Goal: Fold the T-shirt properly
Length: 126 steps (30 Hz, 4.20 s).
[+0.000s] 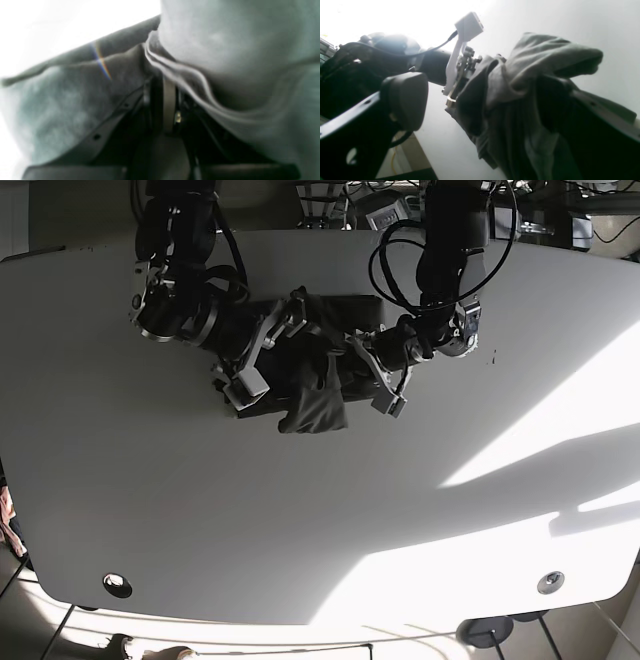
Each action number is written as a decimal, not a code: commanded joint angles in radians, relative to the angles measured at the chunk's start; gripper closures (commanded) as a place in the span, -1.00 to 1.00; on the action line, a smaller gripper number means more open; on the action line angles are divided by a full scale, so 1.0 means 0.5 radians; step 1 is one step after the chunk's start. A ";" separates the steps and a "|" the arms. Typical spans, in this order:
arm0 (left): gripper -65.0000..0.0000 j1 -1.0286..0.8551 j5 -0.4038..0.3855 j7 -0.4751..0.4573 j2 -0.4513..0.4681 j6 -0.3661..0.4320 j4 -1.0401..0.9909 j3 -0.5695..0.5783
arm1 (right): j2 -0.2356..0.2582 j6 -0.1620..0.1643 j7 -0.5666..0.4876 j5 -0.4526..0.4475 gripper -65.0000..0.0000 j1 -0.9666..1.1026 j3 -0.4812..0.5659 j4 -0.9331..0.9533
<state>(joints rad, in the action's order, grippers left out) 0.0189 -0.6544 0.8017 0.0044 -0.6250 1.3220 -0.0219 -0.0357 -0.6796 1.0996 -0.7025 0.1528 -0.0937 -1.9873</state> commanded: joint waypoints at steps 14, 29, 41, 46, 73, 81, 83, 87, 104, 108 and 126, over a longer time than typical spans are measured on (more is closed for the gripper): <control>0.87 -0.291 -0.592 -0.049 0.723 -0.010 0.518 -0.274 | 0.196 -0.037 -0.050 -0.379 -1.00 0.021 -0.419 0.146; 0.87 -0.374 -0.586 -0.049 0.760 -0.013 0.518 -0.357 | 0.125 -0.037 -0.053 -0.386 -1.00 -0.031 -0.130 0.524; 0.87 -0.374 -0.565 -0.049 0.781 -0.003 0.859 -0.538 | 0.444 -0.037 -0.059 -0.383 -1.00 -0.071 0.698 0.195; 0.87 -0.420 -0.291 -0.049 0.794 -0.013 1.034 -0.528 | 0.533 -0.037 -0.080 -0.383 -1.00 -0.120 0.766 0.097; 0.87 -0.469 -0.187 -0.049 0.791 -0.013 1.098 -0.532 | 0.309 -0.014 -0.289 -0.386 0.23 -0.559 0.956 0.395; 0.87 -0.469 -0.187 -0.049 0.791 -0.013 1.101 -0.528 | 0.570 -0.020 -0.301 -0.370 0.24 -0.316 0.618 0.398; 0.87 -0.469 -0.187 -0.049 0.791 -0.013 1.101 -0.528 | 0.555 -0.023 -0.301 -0.370 0.24 -0.313 0.622 0.530; 0.87 -0.469 -0.187 -0.049 0.791 -0.013 1.104 -0.525 | 0.493 -0.020 -0.313 -0.340 0.24 -0.347 0.839 0.650; 0.87 -0.457 -0.178 -0.058 0.714 0.003 1.175 0.457 | 0.644 -0.026 -0.353 -0.192 0.22 -0.461 0.097 0.539; 0.87 -0.503 0.114 -0.052 0.567 0.006 1.169 0.622 | 0.619 -0.036 -0.449 0.222 0.32 -0.626 0.097 0.818; 0.87 -0.472 0.577 -0.061 0.465 -0.016 0.567 0.337 | 0.561 -0.037 -1.495 0.869 0.78 -0.694 0.081 1.825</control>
<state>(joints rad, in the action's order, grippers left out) -0.2161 -0.4210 0.7387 0.2260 -0.6540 1.6005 0.1524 0.2329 -0.6926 0.3370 -0.2771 -0.1829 -0.0494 -1.0649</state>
